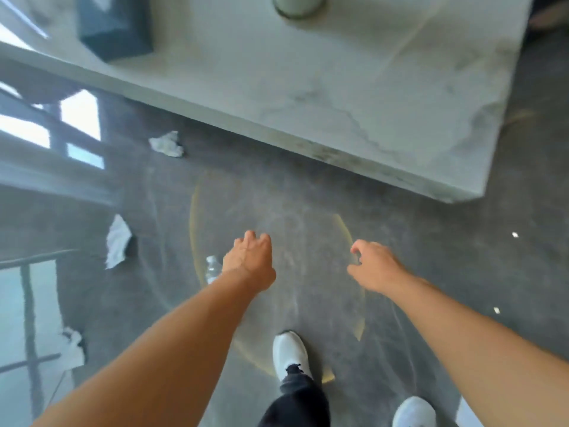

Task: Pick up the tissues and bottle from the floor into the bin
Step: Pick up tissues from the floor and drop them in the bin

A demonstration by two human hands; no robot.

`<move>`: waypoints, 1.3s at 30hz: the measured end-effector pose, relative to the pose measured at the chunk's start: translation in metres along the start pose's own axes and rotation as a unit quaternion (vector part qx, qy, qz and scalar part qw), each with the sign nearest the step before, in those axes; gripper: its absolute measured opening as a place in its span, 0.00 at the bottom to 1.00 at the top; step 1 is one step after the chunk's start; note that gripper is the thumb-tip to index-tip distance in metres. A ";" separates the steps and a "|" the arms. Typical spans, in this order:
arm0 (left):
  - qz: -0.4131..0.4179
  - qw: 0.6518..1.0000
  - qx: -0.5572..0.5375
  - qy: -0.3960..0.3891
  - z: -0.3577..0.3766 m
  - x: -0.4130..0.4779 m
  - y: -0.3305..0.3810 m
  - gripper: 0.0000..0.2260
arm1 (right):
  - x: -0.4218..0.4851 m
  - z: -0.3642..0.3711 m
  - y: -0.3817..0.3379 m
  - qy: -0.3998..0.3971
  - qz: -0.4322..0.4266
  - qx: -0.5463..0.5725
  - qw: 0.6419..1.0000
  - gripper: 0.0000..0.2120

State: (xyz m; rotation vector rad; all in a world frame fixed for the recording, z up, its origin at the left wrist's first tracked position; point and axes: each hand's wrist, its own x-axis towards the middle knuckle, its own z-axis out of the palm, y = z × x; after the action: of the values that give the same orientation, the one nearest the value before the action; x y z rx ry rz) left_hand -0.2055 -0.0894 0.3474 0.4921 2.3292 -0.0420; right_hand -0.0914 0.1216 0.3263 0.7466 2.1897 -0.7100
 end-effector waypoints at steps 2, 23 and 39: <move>-0.041 0.999 -0.024 0.015 -0.033 -0.007 -0.056 0.13 | 0.009 -0.016 -0.069 -0.007 -0.039 -0.020 0.999 0.20; -0.173 0.964 -0.202 -0.004 -0.176 0.182 -0.262 0.12 | 0.214 -0.069 -0.417 -0.158 -0.137 -0.208 0.956 0.17; -0.390 0.866 -0.311 -0.045 0.004 0.209 -0.481 0.25 | 0.369 0.118 -0.543 -0.110 -0.133 -0.245 0.954 0.34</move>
State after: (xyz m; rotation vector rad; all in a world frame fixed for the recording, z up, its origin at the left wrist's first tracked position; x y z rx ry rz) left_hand -0.5121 -0.4647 0.1475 -0.7648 2.1339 0.2881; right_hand -0.6258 -0.2188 0.1180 0.1120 2.1495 -0.3264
